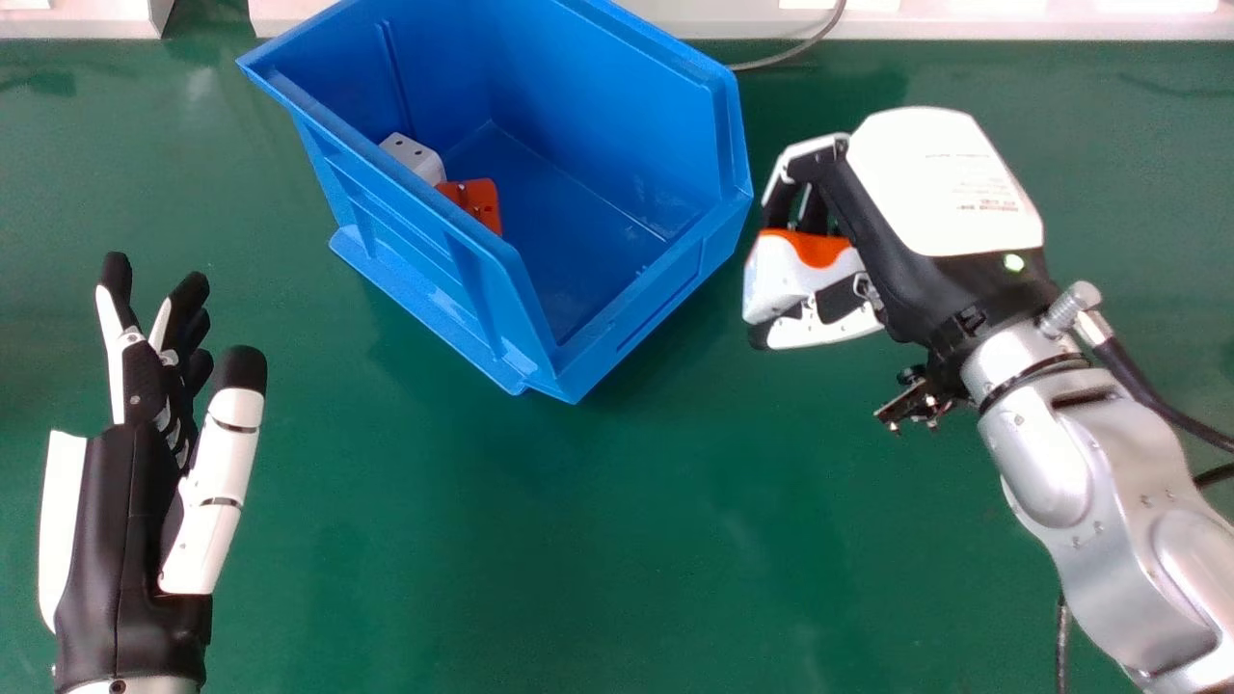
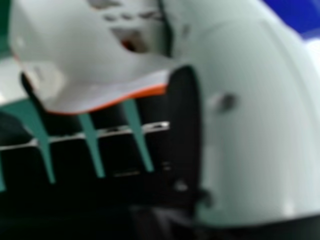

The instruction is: Pick all objects and put in blue box

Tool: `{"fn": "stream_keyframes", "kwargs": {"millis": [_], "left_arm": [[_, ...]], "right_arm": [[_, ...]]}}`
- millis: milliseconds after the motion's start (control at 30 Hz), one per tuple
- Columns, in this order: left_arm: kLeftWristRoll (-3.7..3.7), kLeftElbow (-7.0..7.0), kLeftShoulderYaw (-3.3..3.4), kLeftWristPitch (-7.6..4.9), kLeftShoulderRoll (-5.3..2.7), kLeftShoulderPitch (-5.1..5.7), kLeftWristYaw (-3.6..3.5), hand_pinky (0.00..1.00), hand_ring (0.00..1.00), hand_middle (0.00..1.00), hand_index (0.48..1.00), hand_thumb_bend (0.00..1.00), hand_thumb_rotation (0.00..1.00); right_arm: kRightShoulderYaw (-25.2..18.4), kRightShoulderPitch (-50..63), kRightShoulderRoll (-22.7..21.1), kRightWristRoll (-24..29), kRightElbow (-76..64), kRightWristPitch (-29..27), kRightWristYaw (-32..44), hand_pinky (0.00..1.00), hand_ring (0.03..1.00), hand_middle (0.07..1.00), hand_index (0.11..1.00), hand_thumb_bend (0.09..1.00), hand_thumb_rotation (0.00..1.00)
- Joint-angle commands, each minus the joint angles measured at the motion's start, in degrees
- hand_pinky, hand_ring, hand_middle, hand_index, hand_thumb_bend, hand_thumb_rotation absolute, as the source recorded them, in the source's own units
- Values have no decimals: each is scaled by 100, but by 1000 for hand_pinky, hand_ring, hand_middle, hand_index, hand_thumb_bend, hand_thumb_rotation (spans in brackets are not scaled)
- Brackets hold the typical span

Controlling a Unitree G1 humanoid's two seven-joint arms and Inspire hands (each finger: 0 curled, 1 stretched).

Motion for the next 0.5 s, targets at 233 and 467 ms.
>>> {"fn": "stream_keyframes", "kwargs": {"millis": [233,467], "left_arm": [[81,-5,-37,-61,-10,-94,78,953,961,956,954,556,811],[103,-63,-76,30,-48,-77,157,946,958,951,946,545,784]], "right_arm": [[-97,-776,506,27,-60,-359,166,107,157,227,471,488,149],[153,-1577,918,-105,808,-577,162,198,274,362,478,484,157]]}}
